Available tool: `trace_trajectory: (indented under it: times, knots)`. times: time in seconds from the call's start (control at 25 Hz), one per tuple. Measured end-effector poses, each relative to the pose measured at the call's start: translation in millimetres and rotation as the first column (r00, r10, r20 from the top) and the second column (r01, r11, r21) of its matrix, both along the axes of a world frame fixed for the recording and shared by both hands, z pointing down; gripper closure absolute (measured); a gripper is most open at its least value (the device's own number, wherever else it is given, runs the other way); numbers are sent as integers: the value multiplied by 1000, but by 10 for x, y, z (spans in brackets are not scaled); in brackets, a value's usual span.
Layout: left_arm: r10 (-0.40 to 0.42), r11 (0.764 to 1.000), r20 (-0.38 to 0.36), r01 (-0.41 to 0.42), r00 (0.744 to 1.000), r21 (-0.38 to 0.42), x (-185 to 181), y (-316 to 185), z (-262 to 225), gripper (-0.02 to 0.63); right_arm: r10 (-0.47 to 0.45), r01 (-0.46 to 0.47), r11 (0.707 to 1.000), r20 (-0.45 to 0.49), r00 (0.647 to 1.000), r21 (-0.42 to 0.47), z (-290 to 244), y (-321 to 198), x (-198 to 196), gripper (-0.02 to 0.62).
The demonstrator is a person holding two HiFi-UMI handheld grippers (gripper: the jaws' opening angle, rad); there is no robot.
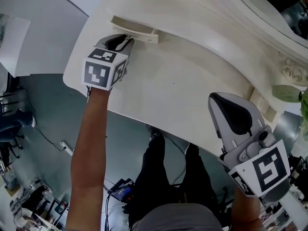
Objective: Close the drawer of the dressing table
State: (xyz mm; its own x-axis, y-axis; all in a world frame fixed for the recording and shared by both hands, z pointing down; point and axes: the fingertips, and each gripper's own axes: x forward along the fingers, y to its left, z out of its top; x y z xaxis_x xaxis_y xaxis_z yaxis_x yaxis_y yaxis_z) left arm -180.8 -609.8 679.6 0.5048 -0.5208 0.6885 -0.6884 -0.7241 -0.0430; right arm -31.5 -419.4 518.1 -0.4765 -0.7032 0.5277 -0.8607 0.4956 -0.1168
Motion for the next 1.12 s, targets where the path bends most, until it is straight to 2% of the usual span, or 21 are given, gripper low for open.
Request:
trace_trajectory:
  times: [0.36,0.92,1.0,1.12]
  knots:
    - [11,1000,3,-11,1000,-17,150,-376,-53,517,26,-26,1000,-3,1000,-1,-87,-157,166,595]
    - [13,1000,16,-13,1000,-17,355,-428,-102,516,41,-41,999,-8,999,2,-158,-44,400,595]
    - [5,1000,25,-5,1000,-12,351,-396,-141,500,38,-38,999,-10,999,9,-217,-25,399,594]
    - [0,1000,34,1,999,-10,330,-306,-235,437,34,-34,999,-13,999,26,-350,-1,386,594]
